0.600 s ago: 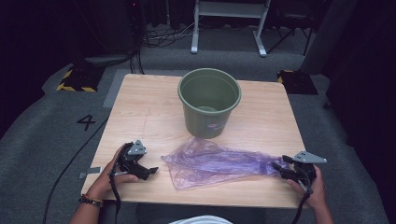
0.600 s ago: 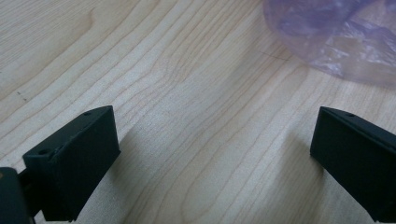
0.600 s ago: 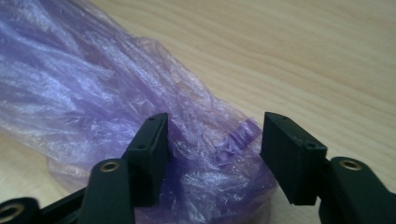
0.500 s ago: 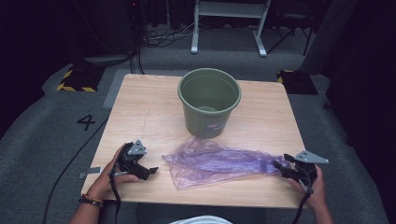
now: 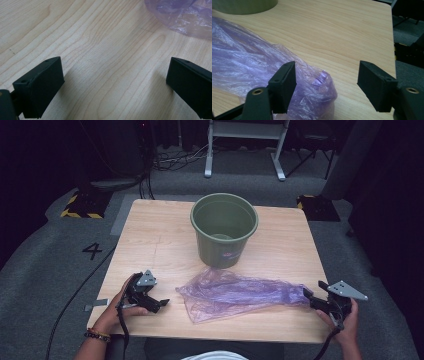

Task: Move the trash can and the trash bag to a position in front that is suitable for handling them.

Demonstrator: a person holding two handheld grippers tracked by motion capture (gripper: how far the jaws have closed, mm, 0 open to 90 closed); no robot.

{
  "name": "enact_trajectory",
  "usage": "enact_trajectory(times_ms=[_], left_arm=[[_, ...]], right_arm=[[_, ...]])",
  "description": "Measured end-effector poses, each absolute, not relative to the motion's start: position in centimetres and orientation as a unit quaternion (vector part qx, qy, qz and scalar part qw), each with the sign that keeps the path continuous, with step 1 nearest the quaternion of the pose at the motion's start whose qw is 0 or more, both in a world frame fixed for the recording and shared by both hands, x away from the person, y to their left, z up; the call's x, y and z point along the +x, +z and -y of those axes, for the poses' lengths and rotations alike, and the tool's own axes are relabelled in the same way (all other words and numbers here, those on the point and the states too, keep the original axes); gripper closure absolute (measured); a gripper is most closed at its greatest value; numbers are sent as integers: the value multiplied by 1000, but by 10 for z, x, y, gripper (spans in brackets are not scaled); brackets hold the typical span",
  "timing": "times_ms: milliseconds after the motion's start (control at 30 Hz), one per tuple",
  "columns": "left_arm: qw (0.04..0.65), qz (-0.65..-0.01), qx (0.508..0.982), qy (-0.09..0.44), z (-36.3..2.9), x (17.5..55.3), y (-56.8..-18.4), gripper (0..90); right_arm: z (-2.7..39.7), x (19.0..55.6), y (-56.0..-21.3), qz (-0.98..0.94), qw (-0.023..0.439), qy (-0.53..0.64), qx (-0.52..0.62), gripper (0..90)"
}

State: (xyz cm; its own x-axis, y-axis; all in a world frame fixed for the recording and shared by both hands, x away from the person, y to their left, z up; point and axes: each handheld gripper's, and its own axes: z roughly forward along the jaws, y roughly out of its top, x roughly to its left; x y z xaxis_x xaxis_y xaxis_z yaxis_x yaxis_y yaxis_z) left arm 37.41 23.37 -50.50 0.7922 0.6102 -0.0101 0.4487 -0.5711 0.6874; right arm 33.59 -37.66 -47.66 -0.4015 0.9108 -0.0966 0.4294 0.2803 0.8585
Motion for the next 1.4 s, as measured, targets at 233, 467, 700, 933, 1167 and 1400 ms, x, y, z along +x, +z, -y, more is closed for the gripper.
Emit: enact_trajectory(times_ms=[233, 467, 700, 933, 1167, 1400], left_arm=[[352, -301, 879, 115, -234, 374, -505, 11], [352, -302, 879, 115, -234, 374, -505, 12], [351, -302, 879, 115, -234, 374, -505, 13], [351, -302, 879, 115, -234, 374, -505, 12], [351, -302, 879, 115, -233, 375, -505, 12], [352, -303, 878, 115, -233, 375, -505, 12]], right_arm=[[374, 328, -468, -764, 278, 405, 418, 435], [369, 329, -478, -815, 213, 379, 384, 648], [369, 338, -489, -813, 207, 369, 400, 692], [368, 351, -498, -805, 215, 368, 412, 729], [364, 367, -498, -804, 239, 351, 416, 724], [363, 394, -495, -797, 258, 337, 431, 675]])
